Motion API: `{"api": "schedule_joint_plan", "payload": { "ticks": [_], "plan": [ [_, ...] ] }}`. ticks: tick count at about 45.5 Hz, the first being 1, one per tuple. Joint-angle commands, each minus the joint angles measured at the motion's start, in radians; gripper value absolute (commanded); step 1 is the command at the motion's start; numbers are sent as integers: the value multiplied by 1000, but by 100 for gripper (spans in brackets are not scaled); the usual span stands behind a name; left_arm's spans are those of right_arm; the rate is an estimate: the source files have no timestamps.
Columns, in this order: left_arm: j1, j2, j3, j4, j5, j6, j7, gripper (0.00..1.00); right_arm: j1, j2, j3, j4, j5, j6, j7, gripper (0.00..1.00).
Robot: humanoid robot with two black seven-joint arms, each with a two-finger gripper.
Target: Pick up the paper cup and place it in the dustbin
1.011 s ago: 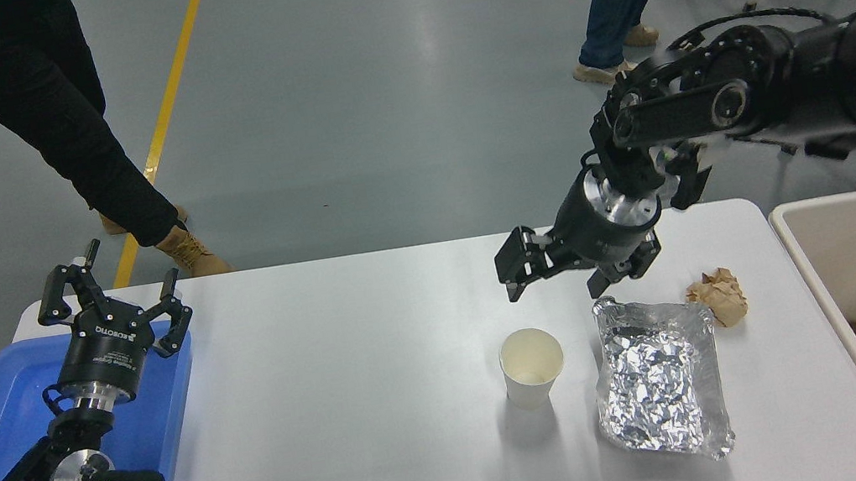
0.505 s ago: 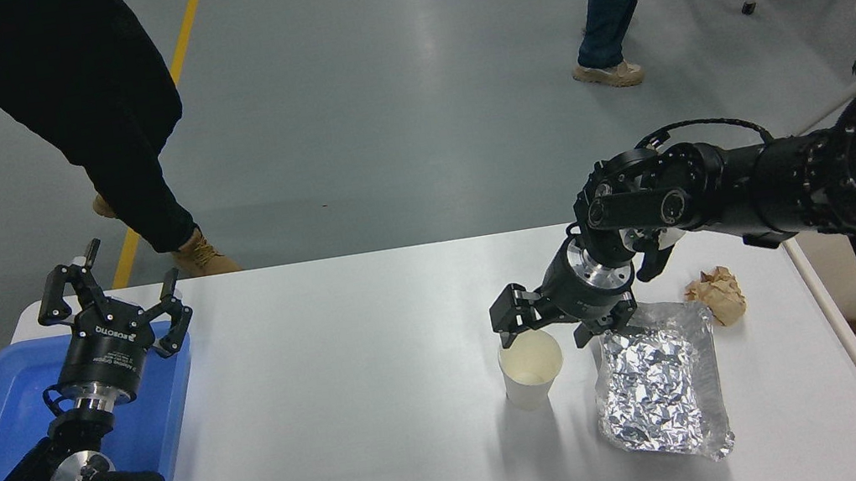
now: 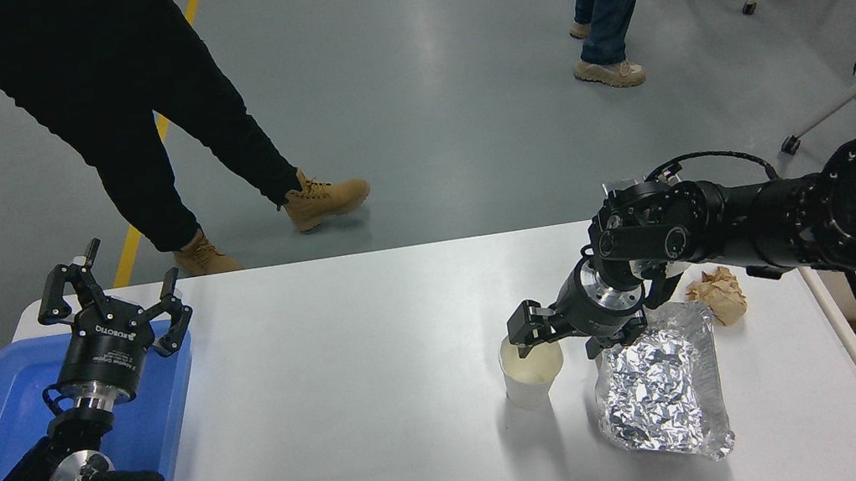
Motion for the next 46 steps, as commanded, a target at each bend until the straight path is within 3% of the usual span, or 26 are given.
{"api": "schedule_joint_plan", "payload": {
  "ticks": [1, 9, 24, 31, 37, 46],
  "plan": [
    [0, 0, 0, 1, 0, 0, 0, 98, -24, 0, 0, 1, -89, -43, 1, 37],
    [0, 0, 0, 1, 0, 0, 0, 98, -24, 0, 0, 12, -89, -38, 1, 0],
    [0, 0, 2, -1, 0, 0, 0, 98, 63, -7, 14, 62, -88, -29, 1, 0],
    [0, 0, 0, -1, 0, -1, 0, 99, 184, -95, 16, 157, -88, -29, 2, 0],
    [0, 0, 0, -1, 0, 0, 0, 98, 313, -197, 17, 239, -88, -23, 30, 0],
    [0, 0, 0, -1, 0, 0, 0, 98, 505, -328, 17, 308, -83, 66, 30, 0]
  ]
}}
